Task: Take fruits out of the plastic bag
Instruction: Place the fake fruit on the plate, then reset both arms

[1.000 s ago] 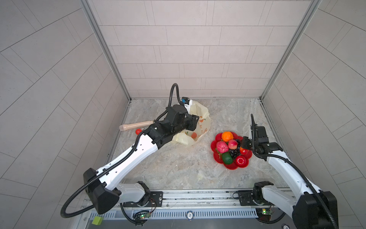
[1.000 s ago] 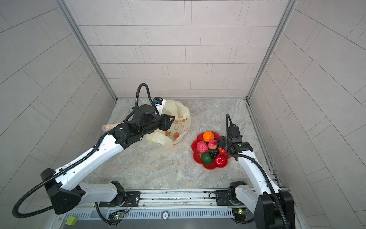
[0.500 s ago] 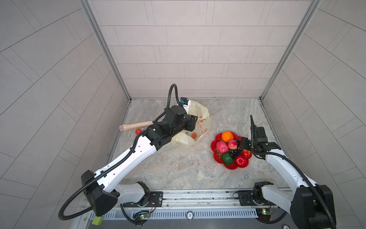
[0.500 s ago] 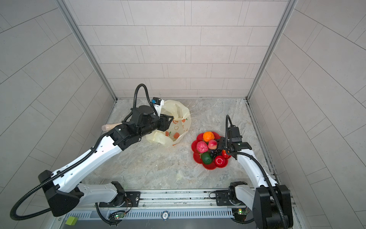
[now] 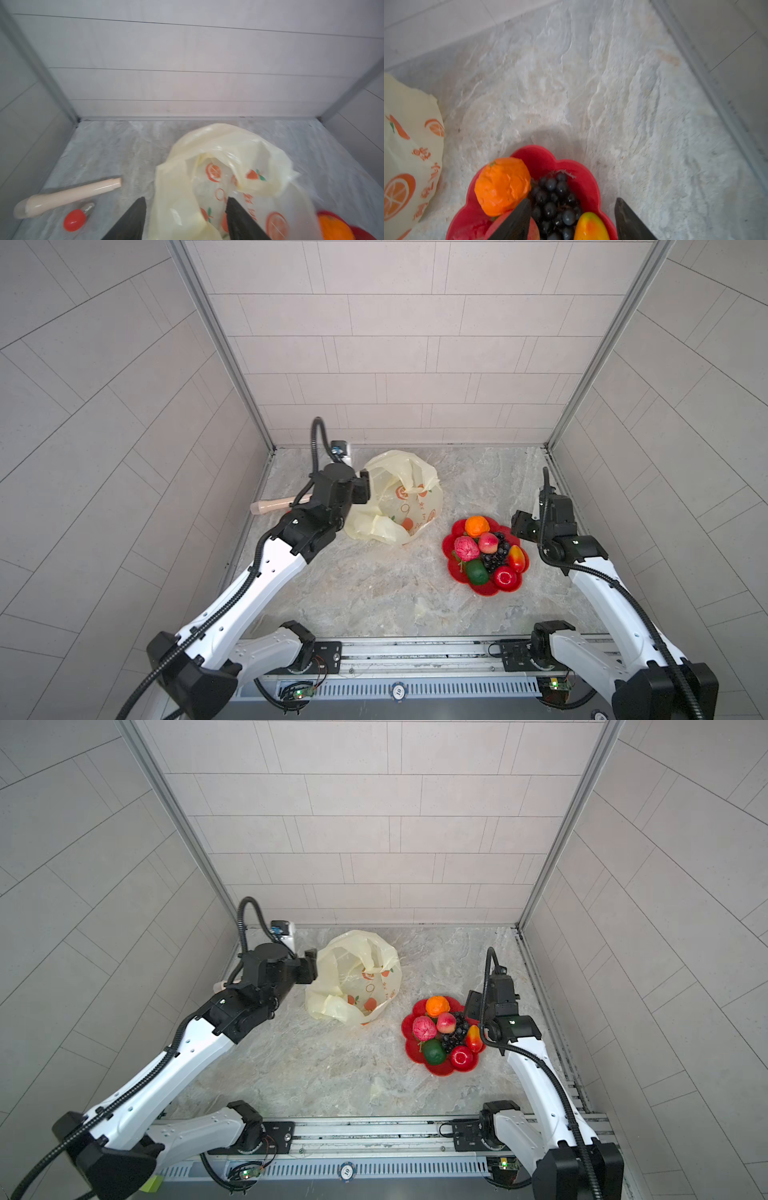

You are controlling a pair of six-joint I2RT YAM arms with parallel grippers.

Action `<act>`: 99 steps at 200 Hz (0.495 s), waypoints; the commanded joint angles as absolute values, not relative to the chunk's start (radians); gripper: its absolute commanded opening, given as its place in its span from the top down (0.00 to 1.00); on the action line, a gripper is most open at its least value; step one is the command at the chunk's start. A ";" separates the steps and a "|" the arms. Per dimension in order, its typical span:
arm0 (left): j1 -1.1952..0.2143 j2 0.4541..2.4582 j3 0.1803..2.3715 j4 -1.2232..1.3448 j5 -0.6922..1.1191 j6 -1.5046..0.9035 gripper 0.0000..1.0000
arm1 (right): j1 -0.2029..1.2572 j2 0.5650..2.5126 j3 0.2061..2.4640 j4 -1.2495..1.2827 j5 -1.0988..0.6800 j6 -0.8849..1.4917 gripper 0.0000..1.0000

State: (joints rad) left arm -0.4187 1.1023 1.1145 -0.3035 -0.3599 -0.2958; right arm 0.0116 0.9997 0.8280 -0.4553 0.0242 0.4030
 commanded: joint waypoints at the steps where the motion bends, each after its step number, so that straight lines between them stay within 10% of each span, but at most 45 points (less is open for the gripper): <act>1: -0.243 1.067 0.998 -0.173 -0.391 -0.390 0.34 | -0.022 1.100 0.934 -0.397 0.186 0.364 0.33; 99: -0.171 1.351 0.396 0.886 -0.605 -0.065 0.28 | -0.020 1.369 0.593 0.439 0.245 0.176 0.32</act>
